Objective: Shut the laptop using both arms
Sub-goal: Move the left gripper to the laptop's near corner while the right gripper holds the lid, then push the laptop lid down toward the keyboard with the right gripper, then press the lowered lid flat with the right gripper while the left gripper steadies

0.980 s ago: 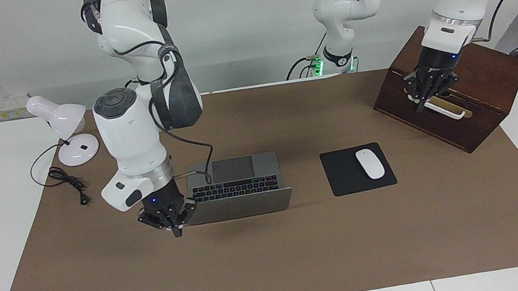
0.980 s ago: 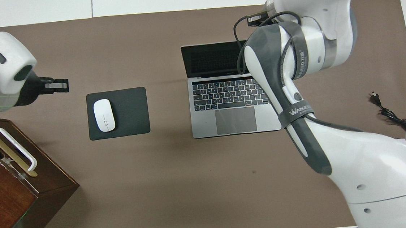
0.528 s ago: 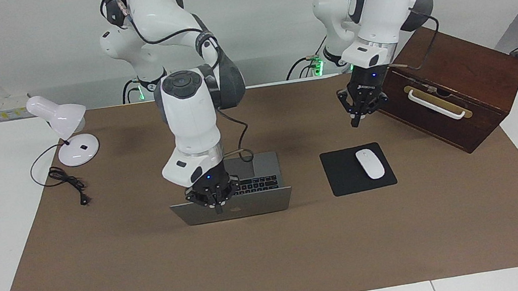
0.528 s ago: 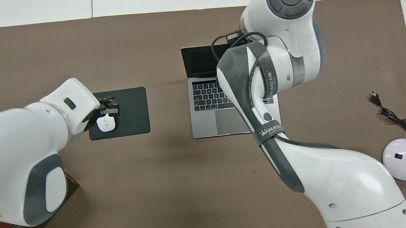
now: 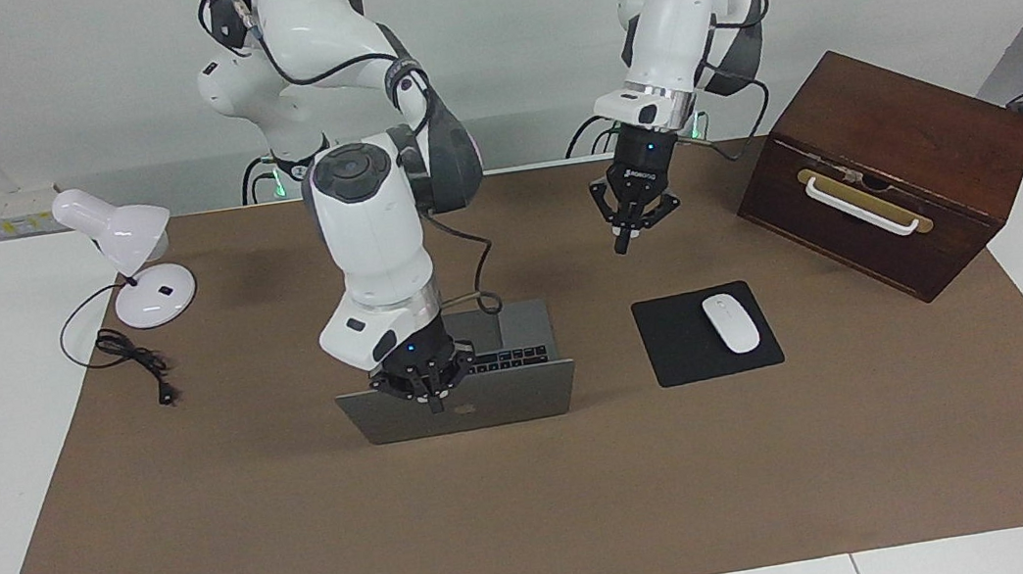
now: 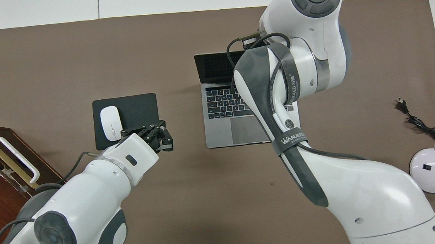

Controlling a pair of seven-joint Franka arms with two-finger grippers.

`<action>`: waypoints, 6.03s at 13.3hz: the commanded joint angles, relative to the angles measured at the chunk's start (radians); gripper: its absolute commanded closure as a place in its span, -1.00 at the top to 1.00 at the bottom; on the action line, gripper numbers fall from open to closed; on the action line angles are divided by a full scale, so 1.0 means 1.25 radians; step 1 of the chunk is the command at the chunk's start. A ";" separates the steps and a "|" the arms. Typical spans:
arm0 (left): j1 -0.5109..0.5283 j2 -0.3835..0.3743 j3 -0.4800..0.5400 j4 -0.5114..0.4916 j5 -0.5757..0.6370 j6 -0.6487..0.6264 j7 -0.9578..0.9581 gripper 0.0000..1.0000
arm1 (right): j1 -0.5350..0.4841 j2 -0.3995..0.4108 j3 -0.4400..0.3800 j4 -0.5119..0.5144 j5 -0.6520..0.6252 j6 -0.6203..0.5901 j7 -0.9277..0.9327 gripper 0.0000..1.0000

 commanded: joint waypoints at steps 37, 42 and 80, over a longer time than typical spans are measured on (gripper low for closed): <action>-0.170 0.417 0.018 -0.007 0.015 0.483 0.159 -1.00 | 0.072 -0.074 -0.041 -0.125 0.136 -0.171 0.188 -1.00; -0.155 0.416 0.016 -0.021 0.015 0.483 0.213 -1.00 | 0.083 -0.130 -0.037 -0.244 0.175 -0.195 0.189 -1.00; -0.152 0.417 0.016 -0.039 0.015 0.481 0.280 -1.00 | 0.098 -0.184 -0.048 -0.351 0.173 -0.213 0.232 -1.00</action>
